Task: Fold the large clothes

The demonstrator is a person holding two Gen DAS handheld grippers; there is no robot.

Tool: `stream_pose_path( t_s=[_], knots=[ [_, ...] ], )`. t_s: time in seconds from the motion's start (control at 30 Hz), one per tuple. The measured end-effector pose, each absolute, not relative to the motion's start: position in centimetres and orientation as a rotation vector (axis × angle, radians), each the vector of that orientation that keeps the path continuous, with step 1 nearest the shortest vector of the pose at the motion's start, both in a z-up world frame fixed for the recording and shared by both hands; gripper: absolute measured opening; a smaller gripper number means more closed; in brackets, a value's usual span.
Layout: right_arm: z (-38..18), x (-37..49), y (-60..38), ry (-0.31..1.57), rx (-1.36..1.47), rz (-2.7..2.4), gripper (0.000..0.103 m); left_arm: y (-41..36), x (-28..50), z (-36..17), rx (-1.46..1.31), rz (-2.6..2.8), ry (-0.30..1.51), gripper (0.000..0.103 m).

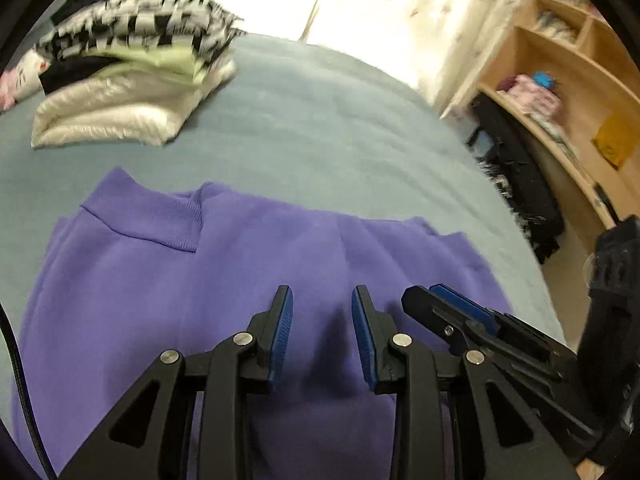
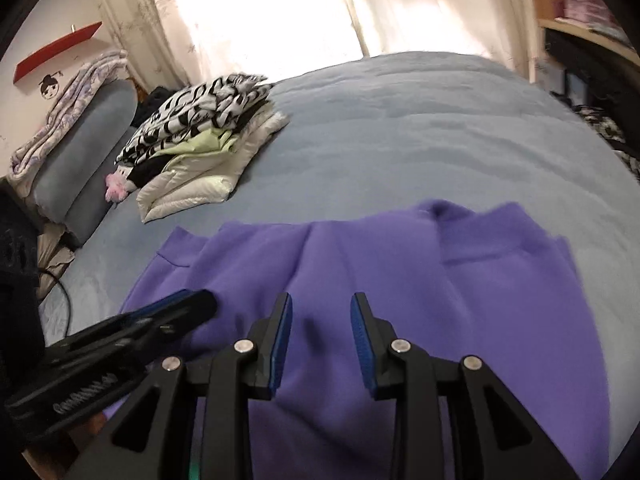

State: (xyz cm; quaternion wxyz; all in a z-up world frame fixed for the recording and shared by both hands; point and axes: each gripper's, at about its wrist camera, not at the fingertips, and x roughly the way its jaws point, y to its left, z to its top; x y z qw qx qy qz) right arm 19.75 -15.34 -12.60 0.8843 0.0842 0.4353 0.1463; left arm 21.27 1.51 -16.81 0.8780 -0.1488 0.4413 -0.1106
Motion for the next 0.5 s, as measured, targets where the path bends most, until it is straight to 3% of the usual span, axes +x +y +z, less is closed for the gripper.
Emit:
stream_pose_path(
  t_s=[0.1, 0.13, 0.2, 0.5],
  knots=[
    [-14.9, 21.9, -15.1, 0.975, 0.124, 0.236, 0.030, 2.2, 23.5, -19.5, -0.343, -0.168, 1.017, 0.024],
    [-15.7, 22.2, -15.6, 0.983, 0.093, 0.181, 0.020, 2.6, 23.7, -20.3, -0.355, -0.150, 1.028, 0.018],
    [-16.4, 22.0, -17.6, 0.965, 0.154, 0.182, 0.007, 3.3, 23.5, -20.8, -0.387, -0.157, 1.011, 0.016],
    [-15.3, 20.1, -20.2, 0.947, 0.363, 0.210, 0.011, 2.8, 22.5, -20.1, -0.336, -0.153, 0.995, 0.016]
  ],
)
